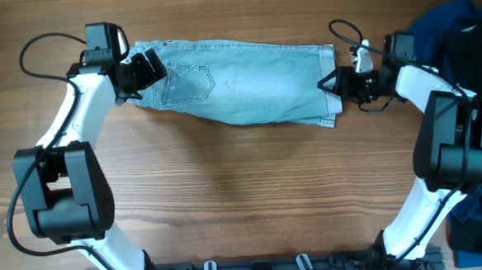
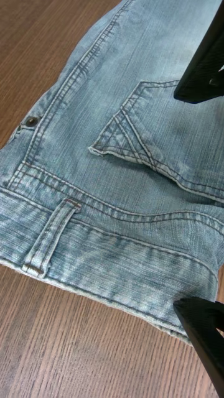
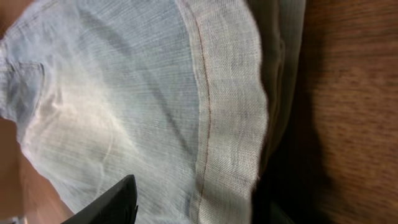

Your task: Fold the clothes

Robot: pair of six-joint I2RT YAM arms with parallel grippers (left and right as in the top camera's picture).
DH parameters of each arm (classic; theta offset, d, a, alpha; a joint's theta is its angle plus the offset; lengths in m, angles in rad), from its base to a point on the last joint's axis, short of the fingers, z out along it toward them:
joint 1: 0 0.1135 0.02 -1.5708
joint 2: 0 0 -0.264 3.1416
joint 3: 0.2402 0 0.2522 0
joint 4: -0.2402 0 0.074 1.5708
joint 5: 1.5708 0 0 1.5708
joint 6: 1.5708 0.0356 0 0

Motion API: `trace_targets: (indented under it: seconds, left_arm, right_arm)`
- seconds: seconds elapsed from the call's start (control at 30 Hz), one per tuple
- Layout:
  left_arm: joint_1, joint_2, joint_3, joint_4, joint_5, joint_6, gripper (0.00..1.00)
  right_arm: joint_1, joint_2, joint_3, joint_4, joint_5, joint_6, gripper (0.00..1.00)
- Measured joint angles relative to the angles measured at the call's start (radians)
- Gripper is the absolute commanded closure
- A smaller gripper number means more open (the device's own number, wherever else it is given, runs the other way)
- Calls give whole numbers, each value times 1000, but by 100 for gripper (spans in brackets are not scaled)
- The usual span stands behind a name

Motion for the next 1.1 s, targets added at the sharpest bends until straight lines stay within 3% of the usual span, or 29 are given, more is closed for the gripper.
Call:
trace_targets:
  seconds: [0.13,0.27,0.37,0.8,1.1]
  left_arm:
    - [0,0,0,0,0,0,0]
    - [0,0,0,0,0,0,0]
    - [0,0,0,0,0,0,0]
    - [0,-8,8,26,0,0,0]
    - [0,-168,24,-21,0,-8,0]
  right_arm:
    - [0,0,-22,39,1,33,70]
    - [0,2,-34,43,14,49,80]
    - [0,2,-38,46,20,53,96]
    - [-2,3,-26,35,58,81,96]
    - [-118,-69,-14,-45,174,77,96]
